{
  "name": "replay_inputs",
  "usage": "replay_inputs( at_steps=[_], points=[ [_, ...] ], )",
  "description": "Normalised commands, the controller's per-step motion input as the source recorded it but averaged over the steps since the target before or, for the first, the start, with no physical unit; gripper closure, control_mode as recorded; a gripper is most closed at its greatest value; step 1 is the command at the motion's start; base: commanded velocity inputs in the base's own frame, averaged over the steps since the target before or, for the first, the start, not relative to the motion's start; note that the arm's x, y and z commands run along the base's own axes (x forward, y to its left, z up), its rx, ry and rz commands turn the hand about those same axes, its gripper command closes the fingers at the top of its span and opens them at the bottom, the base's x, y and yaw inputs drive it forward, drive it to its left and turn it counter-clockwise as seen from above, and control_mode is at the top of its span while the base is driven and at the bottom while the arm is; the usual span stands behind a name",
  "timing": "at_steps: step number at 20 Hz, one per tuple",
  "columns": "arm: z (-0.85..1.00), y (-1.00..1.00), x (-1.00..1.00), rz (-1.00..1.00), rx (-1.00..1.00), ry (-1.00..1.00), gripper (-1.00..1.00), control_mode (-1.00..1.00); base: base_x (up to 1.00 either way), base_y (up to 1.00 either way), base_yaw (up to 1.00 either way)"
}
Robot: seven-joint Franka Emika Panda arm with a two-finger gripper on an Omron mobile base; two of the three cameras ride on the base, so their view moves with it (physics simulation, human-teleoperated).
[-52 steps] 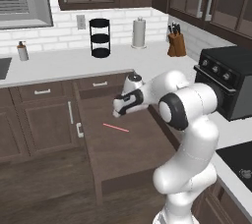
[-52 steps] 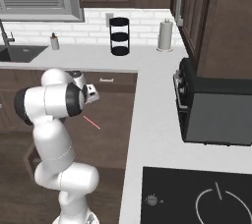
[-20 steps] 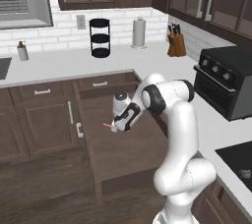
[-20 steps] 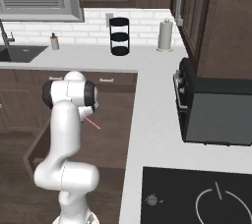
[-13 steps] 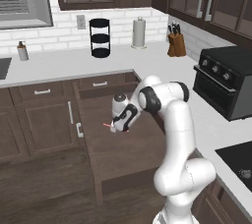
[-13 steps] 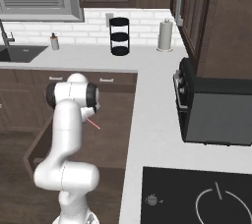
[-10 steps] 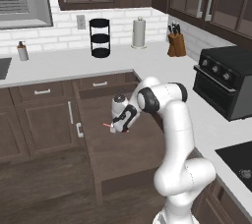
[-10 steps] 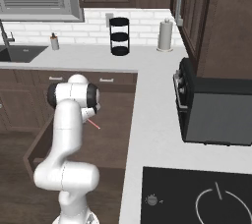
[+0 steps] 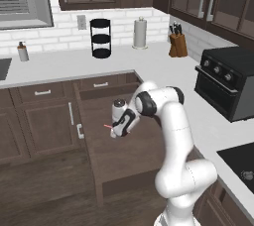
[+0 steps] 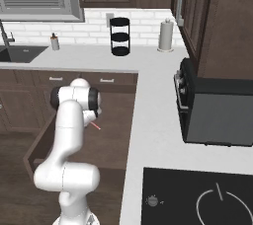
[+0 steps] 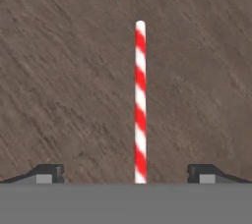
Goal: Take a straw from the drawer in front and place it inside the glass cup on the dining counter.
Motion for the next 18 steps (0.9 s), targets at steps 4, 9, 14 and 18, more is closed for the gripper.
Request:
replay_inputs(
  at_steps=[4, 9, 14, 18],
  points=[
    [-0.25, 0.0, 0.2, 0.0, 0.0, 0.08, -1.0, -1.0, 0.0, 0.0, 0.0],
    [-0.22, 0.0, 0.18, 0.0, 0.0, 0.1, -1.0, -1.0, 0.0, 0.0, 0.0],
    [-0.29, 0.0, 0.11, 0.0, 0.0, 0.07, -1.0, -1.0, 0.0, 0.0, 0.0],
    [-0.42, 0.0, 0.04, 0.0, 0.0, 0.05, -1.0, -1.0, 0.0, 0.0, 0.0]
  ],
)
